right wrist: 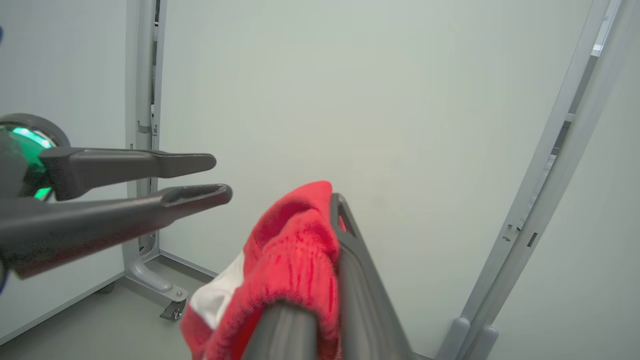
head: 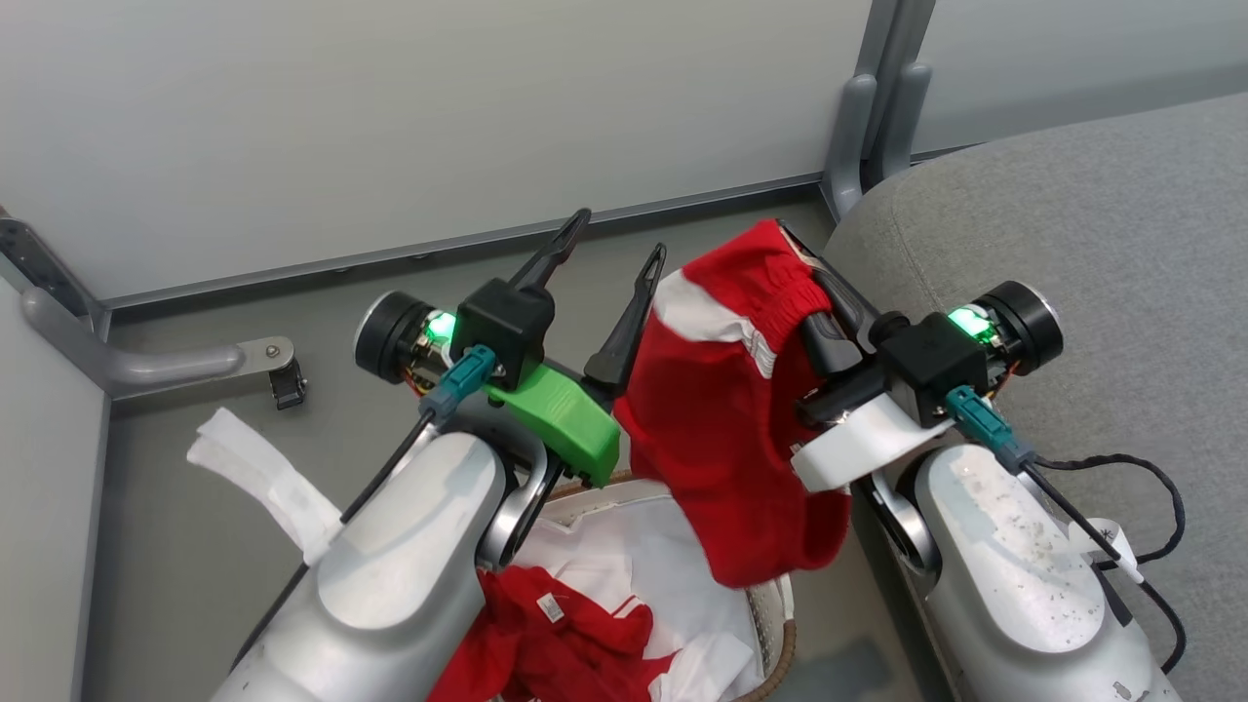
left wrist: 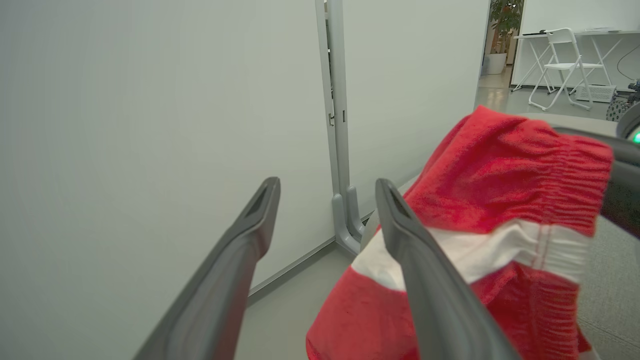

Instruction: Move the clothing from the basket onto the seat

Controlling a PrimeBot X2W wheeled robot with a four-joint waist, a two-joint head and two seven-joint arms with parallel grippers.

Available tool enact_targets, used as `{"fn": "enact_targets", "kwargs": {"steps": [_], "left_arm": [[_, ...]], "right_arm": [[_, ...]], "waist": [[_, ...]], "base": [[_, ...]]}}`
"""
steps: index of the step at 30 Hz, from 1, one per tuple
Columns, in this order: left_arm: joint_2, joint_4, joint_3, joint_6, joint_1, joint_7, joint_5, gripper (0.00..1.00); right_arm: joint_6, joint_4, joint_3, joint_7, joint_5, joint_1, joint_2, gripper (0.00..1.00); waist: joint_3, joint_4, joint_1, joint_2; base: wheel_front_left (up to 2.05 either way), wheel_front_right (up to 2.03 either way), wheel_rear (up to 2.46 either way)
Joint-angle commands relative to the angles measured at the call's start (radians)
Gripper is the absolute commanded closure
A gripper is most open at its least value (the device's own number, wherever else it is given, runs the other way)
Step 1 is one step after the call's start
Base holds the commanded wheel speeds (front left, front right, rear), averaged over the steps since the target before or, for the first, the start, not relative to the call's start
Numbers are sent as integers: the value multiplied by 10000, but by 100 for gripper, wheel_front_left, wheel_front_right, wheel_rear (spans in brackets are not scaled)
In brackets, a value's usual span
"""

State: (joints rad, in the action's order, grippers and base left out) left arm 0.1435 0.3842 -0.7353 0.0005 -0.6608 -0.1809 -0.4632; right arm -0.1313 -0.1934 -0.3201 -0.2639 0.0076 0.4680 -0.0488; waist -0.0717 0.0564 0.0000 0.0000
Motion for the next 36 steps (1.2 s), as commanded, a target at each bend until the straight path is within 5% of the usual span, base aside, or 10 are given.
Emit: {"fn": "enact_targets", "kwargs": {"steps": [1,21,36], "left_arm": [[17,167,51,60,297,-222,-13,0],[-80,816,628,62,2531,-848,271,0],[-243,370,1136,-223,2541,-850,1073,0]], "right_arm": [[10,79,128,-11,-67,-116,-30,100],[10,109,1280,-11,-636,-116,-33,100],[12,420,2819,-10,-1725,541,-55,100]], "waist": [[2,2,0,0],[-208,292,0,0],[-1254,2859,0,0]], "base": [[0,0,0],[0,0,0],[0,0,0]]}}
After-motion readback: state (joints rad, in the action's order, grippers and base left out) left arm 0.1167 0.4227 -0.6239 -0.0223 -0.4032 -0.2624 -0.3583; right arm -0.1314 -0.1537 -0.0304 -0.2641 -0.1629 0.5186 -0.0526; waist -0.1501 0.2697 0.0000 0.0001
